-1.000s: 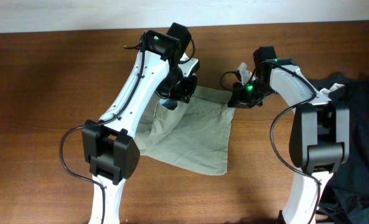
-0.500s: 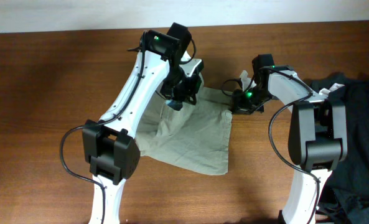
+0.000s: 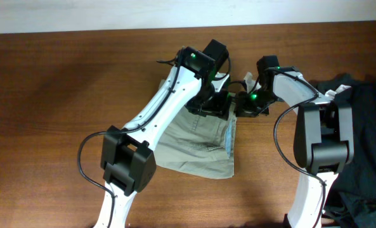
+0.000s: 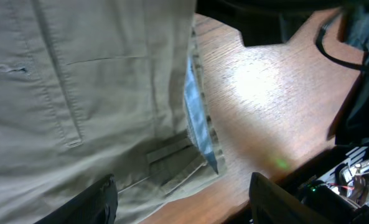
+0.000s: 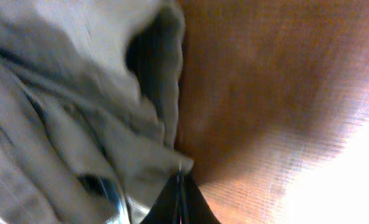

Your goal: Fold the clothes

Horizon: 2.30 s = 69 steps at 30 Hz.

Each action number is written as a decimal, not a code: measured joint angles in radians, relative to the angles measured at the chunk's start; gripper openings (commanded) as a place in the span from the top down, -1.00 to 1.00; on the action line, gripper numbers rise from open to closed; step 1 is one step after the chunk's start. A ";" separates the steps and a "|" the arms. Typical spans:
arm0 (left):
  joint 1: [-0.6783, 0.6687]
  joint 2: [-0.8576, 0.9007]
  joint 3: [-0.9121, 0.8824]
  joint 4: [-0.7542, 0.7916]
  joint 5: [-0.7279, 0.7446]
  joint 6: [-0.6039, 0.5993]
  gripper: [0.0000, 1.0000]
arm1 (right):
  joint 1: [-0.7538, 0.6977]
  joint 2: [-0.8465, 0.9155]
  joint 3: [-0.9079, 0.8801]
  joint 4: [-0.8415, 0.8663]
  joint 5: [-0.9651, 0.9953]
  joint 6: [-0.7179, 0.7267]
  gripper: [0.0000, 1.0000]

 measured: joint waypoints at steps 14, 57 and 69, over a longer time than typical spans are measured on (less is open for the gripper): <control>0.348 -0.006 -0.090 -0.140 -0.131 0.275 0.99 | 0.141 -0.301 0.028 -0.345 -0.032 -0.061 0.28; 0.378 -0.043 -0.668 0.074 -0.035 0.333 0.99 | 0.190 -0.396 -0.166 0.068 0.024 0.211 0.56; 0.446 -0.068 -0.613 0.653 -0.056 0.257 0.82 | 0.177 -0.395 -0.166 0.090 0.027 0.214 0.48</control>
